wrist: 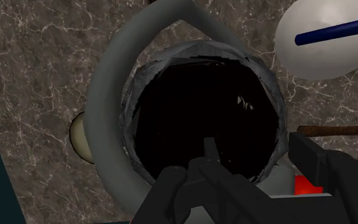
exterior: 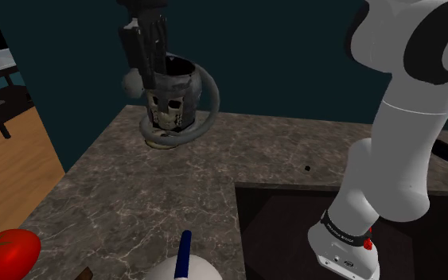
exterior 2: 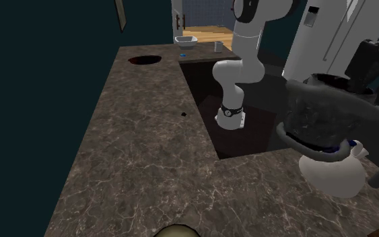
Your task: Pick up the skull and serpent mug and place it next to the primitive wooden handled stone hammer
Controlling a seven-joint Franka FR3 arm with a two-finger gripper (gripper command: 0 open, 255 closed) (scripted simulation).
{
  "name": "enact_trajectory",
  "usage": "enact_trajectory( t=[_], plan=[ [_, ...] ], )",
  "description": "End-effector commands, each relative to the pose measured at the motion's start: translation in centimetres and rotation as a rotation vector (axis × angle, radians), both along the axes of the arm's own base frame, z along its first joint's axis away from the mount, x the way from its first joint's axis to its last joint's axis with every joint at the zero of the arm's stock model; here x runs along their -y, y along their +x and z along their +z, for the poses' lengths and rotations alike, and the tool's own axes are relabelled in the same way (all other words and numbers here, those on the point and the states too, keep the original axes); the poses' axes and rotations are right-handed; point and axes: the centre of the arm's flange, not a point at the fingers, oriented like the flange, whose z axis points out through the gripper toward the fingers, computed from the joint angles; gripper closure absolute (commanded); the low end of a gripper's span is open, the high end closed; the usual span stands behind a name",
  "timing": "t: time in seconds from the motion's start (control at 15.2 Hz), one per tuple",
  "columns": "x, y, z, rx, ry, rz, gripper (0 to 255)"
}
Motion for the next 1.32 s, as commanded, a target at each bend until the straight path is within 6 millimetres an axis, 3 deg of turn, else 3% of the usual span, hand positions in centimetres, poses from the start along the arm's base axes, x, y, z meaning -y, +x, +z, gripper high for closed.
enact_trajectory(
  t=[0.0, 0.4, 1.25],
  plan=[
    [-2.6, -0.2, 0.1, 0.002, 0.002, -0.003, 255],
    [-10.2, -1.1, 0.1, 0.002, 0.002, -0.003, 255],
    [-10.2, -1.1, -6.8, 0.002, 0.002, -0.003, 255]
  ],
)
